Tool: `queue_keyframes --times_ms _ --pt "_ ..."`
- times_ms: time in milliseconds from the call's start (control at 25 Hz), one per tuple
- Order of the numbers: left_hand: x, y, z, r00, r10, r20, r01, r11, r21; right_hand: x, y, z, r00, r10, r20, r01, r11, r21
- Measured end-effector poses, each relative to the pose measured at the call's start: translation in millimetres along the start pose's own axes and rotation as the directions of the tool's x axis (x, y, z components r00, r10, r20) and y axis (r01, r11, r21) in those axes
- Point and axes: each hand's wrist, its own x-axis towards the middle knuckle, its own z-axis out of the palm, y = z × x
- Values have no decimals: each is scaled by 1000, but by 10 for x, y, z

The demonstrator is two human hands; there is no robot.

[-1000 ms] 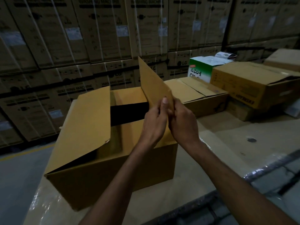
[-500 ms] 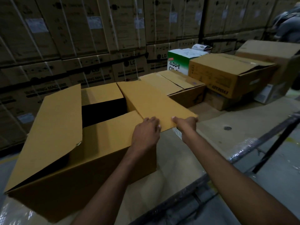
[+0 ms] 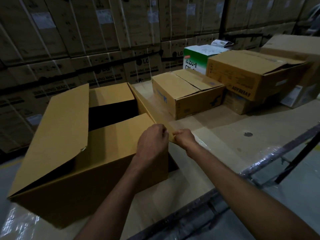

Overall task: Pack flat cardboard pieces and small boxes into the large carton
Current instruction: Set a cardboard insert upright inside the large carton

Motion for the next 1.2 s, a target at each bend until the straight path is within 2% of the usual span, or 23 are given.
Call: queue_keyframes --times_ms 80,160,240,320,400,480,600,680,800,960,1000,1080,1120,1200 --pt "-65 -26 -178 998 -11 -64 9 999 -39 -82 -200 -4 986 -165 -20 164 985 -61" --pt "-164 -125 -442 985 -28 -173 25 1000 -15 -187 -491 83 927 -374 18 374 919 -125" --pt "-309 -271 -725 959 -31 -281 45 998 43 -354 -803 263 839 -531 122 544 829 -129" --pt "-458 -488 -1020 922 -56 -383 96 992 84 -522 -1036 575 748 -607 269 647 757 -93" --pt "-582 -753 -1286 895 -128 -427 201 971 130 -619 -1175 978 674 -607 421 679 733 -31" --pt "-665 -977 -1478 895 -212 -392 309 930 201 -701 -1297 1330 630 -569 528 642 765 57" --pt "-757 -1117 -1665 870 -300 -392 387 908 163 -758 -1468 1644 571 -624 534 628 751 206" --pt "-832 -1108 -1824 819 -306 -485 398 912 98 -747 -1612 1810 533 -662 527 623 728 285" --pt "-917 -1202 -2105 687 -192 -701 435 881 185 -829 -1941 2103 439 -693 572 622 693 363" --pt "-1036 -1711 -2480 519 -147 -842 587 777 226 -1167 -2333 2593 311 -703 640 735 605 308" --pt "-1096 -1896 -2539 516 -131 -846 632 725 273 -1266 -2376 2709 291 -696 657 765 582 278" --pt "-1252 -2273 -2584 557 -140 -819 692 624 363 -1427 -2370 2994 264 -649 714 789 571 226" --pt "-1336 -2448 -2559 575 -205 -792 721 585 372 -1487 -2317 3143 262 -610 748 805 565 179" --pt "-1490 -2770 -2445 578 -431 -693 796 483 364 -1557 -2205 3375 297 -540 787 860 509 25"
